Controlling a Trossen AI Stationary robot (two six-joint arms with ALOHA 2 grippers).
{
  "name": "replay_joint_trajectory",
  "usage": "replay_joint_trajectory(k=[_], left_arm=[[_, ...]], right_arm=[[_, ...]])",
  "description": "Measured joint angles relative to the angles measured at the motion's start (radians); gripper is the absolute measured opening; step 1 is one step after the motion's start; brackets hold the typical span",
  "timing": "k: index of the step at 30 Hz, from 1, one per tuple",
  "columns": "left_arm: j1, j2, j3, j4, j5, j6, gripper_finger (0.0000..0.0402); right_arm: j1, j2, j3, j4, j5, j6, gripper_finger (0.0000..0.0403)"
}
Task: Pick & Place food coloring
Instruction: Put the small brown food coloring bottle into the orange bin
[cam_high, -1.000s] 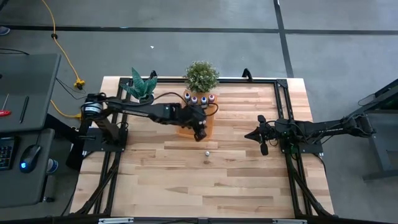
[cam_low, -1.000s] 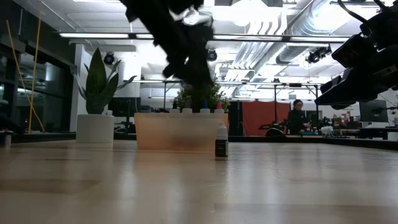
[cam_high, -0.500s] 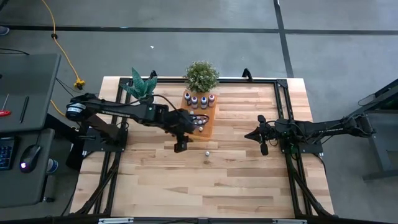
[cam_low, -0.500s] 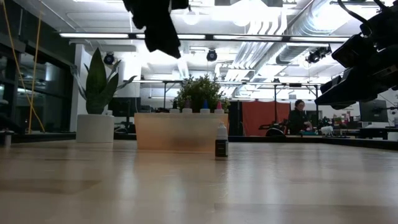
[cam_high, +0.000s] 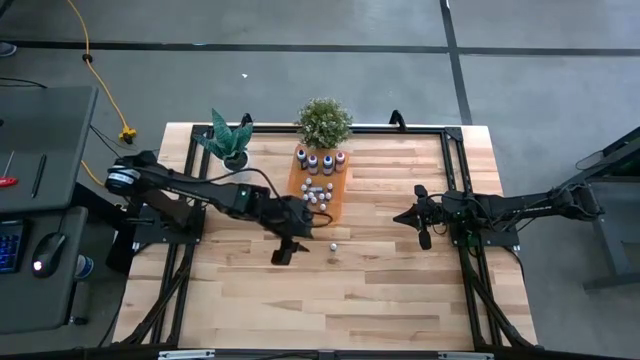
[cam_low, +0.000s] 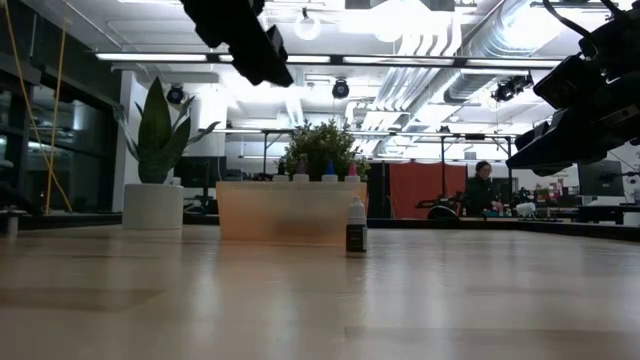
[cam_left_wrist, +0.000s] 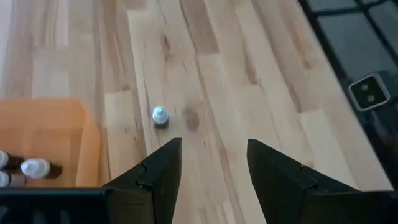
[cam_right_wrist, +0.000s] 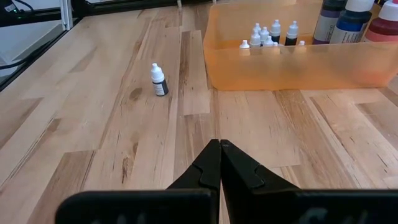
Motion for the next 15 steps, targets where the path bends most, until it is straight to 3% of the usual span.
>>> replay_joint_trajectory(k=[6,15], left_arm=[[-0.002,0.097,0.097,-0.077,-0.038,0.011,0.0191],[0.001,0.250,0.168,-0.026,-0.114,0.064,0.0260]], right_arm=[[0.000,0.000,0.000,0.000,0.000,0.000,0.0000],[0.000,0.000,0.000,0.000,0.000,0.000,0.0000]])
